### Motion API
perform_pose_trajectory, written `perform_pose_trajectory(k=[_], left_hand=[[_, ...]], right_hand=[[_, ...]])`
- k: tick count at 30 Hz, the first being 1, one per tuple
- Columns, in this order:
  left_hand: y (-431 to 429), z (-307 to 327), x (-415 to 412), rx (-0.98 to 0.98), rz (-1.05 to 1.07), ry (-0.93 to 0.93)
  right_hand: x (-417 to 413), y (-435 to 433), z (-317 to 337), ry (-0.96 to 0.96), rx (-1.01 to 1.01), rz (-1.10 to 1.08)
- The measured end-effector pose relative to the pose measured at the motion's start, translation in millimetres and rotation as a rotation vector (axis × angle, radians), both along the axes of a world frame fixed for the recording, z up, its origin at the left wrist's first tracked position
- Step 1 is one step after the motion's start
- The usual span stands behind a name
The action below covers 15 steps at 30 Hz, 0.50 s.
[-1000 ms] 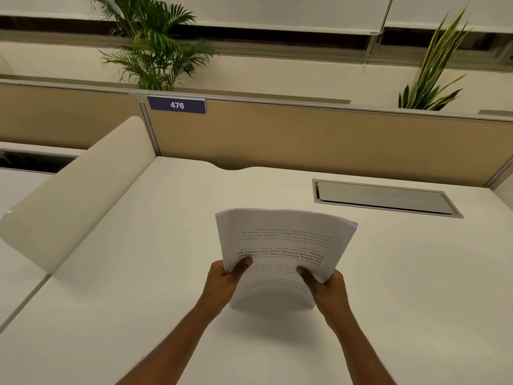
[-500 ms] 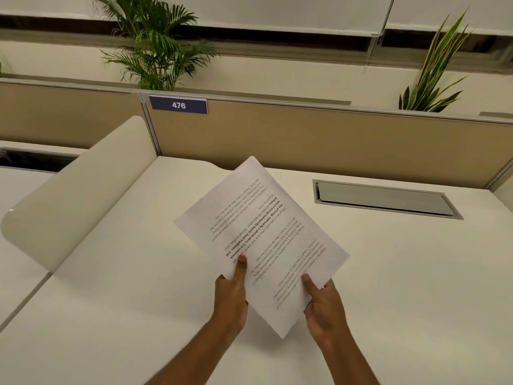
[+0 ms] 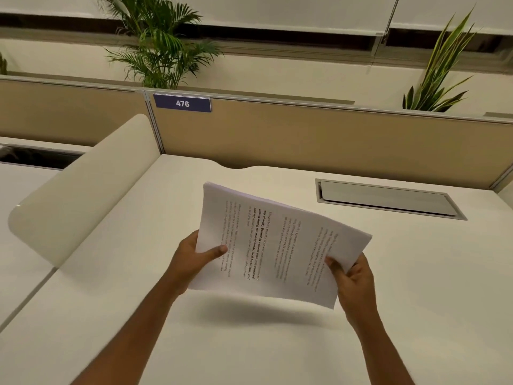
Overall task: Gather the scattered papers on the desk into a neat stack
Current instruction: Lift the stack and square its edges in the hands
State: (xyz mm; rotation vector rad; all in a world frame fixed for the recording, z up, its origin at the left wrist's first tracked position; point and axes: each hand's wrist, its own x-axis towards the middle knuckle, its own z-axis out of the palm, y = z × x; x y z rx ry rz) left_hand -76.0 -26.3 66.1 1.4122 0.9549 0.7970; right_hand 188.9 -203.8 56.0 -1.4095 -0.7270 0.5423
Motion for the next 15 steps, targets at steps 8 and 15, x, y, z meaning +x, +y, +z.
perform_pose_trajectory(k=[8, 15], left_hand=[[-17.3, -18.2, 15.2, 0.091, 0.152, -0.058], [-36.3, -55.6, 21.4, -0.016, 0.19, -0.064]], right_hand=[[4.3, -7.2, -9.6, 0.097, -0.01, -0.05], [1.4, -15.3, -36.5, 0.141, -0.118, -0.056]])
